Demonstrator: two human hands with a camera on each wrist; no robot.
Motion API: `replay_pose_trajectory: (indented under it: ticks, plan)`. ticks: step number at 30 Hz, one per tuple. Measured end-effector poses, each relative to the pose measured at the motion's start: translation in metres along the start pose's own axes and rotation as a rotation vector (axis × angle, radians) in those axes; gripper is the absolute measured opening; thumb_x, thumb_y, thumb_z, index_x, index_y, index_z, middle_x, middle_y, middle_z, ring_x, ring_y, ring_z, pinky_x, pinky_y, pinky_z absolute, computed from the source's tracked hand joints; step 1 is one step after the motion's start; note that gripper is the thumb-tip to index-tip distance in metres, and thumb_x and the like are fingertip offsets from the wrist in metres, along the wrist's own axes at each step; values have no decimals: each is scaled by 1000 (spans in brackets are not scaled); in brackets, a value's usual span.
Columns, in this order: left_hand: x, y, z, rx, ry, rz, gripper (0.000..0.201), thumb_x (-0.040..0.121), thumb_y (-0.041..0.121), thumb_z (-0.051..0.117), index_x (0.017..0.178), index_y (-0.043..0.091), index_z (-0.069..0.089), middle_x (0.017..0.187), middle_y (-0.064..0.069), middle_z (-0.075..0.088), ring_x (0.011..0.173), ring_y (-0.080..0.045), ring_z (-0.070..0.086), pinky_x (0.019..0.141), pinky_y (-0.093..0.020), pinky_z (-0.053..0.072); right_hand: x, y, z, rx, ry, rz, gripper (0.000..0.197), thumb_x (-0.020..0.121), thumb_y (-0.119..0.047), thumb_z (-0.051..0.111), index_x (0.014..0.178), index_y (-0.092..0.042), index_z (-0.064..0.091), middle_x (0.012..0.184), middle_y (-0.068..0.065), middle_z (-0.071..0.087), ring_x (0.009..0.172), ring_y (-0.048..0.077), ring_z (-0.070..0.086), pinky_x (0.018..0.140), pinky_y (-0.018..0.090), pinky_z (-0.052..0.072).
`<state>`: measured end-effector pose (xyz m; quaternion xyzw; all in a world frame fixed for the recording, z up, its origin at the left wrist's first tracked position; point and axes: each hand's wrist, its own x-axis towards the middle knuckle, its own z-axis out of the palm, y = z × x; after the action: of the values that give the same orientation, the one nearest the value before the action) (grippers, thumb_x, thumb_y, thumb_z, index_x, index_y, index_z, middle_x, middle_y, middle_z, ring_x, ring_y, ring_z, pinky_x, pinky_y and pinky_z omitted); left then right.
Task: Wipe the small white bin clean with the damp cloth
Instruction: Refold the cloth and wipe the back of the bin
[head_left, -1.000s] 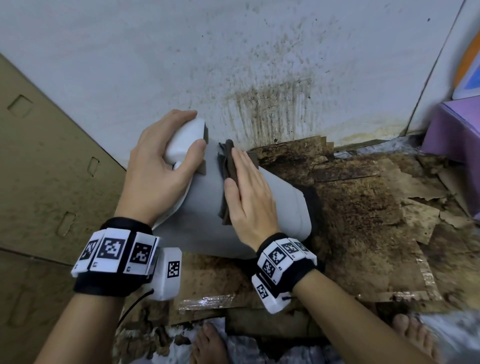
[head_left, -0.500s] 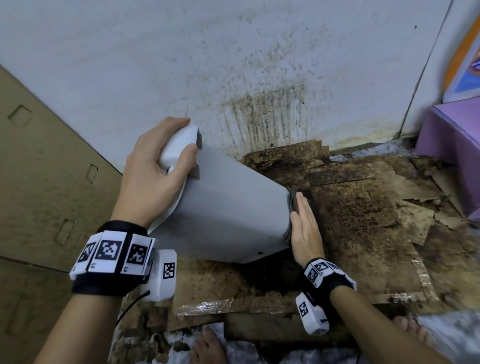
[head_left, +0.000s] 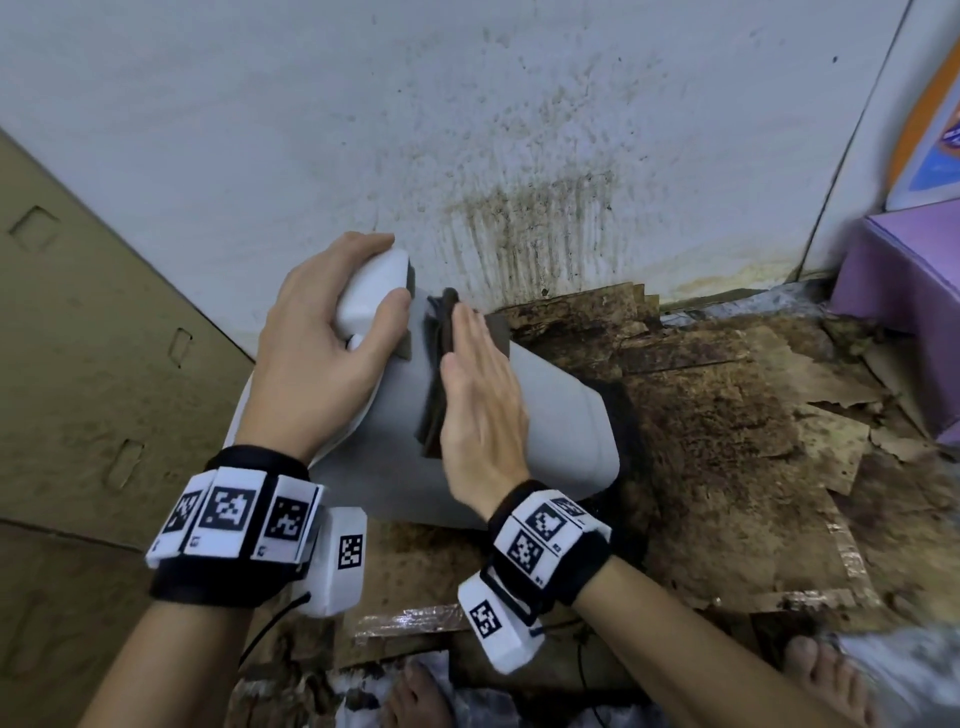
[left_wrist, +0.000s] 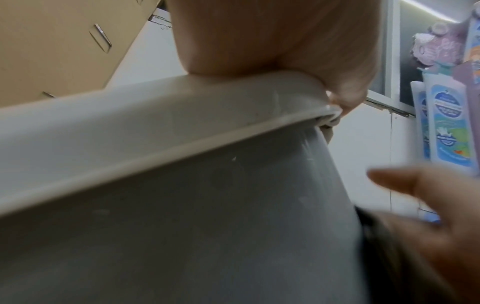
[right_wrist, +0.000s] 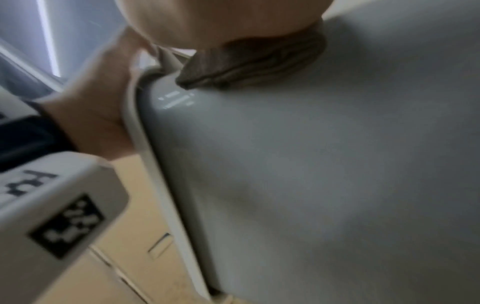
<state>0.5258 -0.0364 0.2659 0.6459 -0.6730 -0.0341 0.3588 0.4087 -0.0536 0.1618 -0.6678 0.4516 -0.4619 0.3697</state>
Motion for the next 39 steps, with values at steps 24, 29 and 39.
replay_pose_trajectory:
  ticks: [24,29,39]
  plan:
    - [0,-2,0,-43,28,-19,41,100,37,60,140,35,56,141,22,51,133,2,44,107,-14,32,-33,133,-42,-69,176,281,60,98,-35,23,155,-20,34,161,-8,31,149,4,24,120,17,11]
    - [1,-3,0,-20,38,0,40,100,34,59,140,31,56,137,25,49,130,5,43,103,-4,27,-17,57,-17,-40,135,218,63,96,-32,22,157,-19,30,163,-8,26,150,3,19,123,22,8]
    - [-3,-5,0,-31,26,13,45,97,39,55,142,30,55,146,14,52,138,-3,42,111,-20,33,19,-10,-3,71,-108,-58,60,101,-32,22,159,-21,19,166,-11,14,151,-4,7,125,32,11]
